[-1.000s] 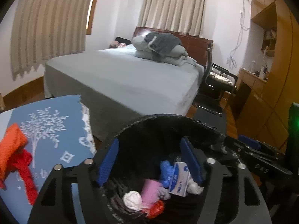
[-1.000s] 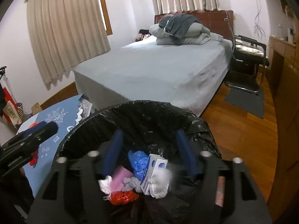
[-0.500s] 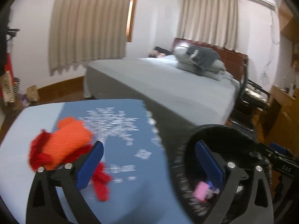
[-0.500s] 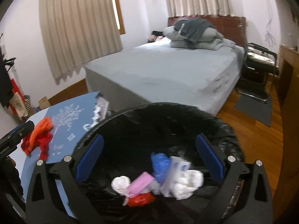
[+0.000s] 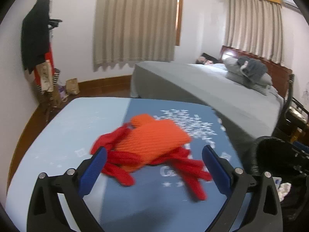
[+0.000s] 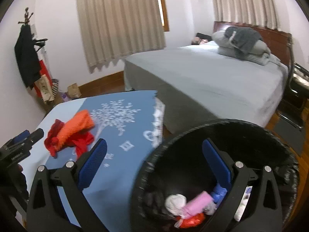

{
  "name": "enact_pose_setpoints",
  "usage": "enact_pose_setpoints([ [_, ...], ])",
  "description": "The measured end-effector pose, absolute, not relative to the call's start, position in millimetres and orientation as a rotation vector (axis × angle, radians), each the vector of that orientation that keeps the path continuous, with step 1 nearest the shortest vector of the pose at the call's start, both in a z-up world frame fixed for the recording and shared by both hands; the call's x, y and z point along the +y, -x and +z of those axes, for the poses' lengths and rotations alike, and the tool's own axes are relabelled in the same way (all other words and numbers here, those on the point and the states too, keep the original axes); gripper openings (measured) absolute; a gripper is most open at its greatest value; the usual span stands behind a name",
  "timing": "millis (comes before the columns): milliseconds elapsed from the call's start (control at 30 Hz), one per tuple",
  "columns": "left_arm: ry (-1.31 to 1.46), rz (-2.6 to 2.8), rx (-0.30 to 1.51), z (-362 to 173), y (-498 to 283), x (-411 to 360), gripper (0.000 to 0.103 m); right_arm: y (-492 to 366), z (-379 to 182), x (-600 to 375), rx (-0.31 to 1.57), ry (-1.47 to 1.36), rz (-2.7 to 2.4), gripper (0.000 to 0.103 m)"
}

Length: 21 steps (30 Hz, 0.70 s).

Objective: Collect trash
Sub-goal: 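Return both open tools from the bin to the red glove and orange cloth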

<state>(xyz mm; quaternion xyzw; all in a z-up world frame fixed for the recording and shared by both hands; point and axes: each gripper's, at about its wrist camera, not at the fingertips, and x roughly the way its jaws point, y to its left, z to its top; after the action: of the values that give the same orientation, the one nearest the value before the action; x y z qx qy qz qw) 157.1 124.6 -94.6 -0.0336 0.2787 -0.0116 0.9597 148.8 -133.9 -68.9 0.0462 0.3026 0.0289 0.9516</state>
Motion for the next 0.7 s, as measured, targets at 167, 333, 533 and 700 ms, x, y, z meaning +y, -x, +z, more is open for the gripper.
enact_pose_setpoints([
  [167, 0.065, 0.024, 0.576, -104.0, -162.9, 149.5, 0.097, -166.7, -73.3, -105.5, 0.629, -0.081, 0.101, 0.096],
  [333, 0.061, 0.049, 0.596, -114.1, -171.8, 163.7, 0.097, -185.1, -84.3, -79.3, 0.654, -0.063, 0.134, 0.096],
  [533, 0.057, 0.074, 0.627, -127.5, -186.0, 180.1, 0.096, -199.7, -100.6, -55.2, 0.685, -0.042, 0.156, 0.096],
  [700, 0.054, 0.081, 0.665, -139.9, -202.8, 190.7, 0.088, -212.3, -109.7, -39.8, 0.701, -0.017, 0.169, 0.096],
])
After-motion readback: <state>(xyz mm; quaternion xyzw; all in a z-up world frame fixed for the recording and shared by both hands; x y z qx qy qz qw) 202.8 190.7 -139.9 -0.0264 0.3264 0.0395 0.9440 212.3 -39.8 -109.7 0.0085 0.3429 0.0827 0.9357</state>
